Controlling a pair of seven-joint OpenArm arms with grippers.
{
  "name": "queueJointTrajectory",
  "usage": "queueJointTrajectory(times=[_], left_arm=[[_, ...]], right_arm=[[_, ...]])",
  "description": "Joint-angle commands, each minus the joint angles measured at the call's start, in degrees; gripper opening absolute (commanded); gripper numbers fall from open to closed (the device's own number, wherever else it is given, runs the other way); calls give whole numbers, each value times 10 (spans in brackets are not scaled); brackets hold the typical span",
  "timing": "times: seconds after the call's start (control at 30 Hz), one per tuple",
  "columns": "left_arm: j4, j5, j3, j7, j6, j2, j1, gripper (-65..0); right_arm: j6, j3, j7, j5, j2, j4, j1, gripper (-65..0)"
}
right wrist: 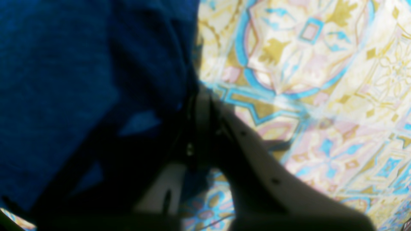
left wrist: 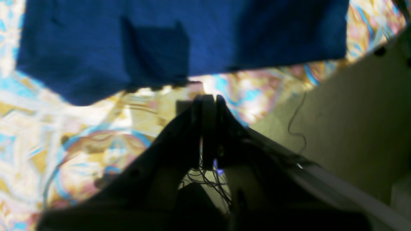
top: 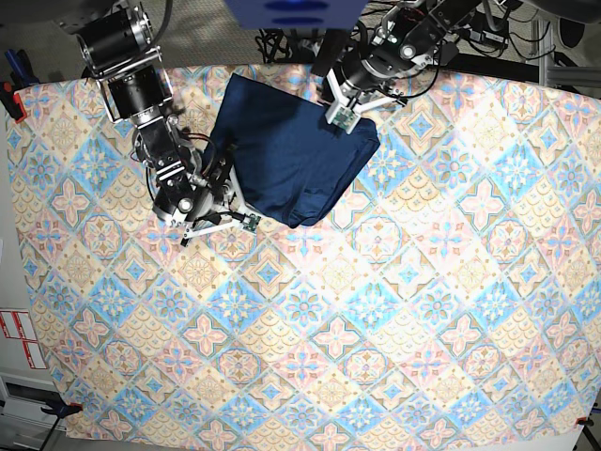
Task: Fold the T-shirt properly
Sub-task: 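Grasp opposite edges of the folded shirt with both grippers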
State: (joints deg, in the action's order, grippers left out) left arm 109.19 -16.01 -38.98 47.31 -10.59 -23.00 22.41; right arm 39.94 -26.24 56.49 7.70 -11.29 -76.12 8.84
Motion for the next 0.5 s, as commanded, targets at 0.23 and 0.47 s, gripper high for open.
queueJointTrajectory(times=[0.23,0.47], left_arm=[[-22,1,25,-7,1,1,-36,-650],[-92,1,25,-9,1,17,-80,-650]], right_arm=[[1,4,-2,-2,-28,-52,-53,-648],[1,5,-1,-2,-67,-96,-86,-648]])
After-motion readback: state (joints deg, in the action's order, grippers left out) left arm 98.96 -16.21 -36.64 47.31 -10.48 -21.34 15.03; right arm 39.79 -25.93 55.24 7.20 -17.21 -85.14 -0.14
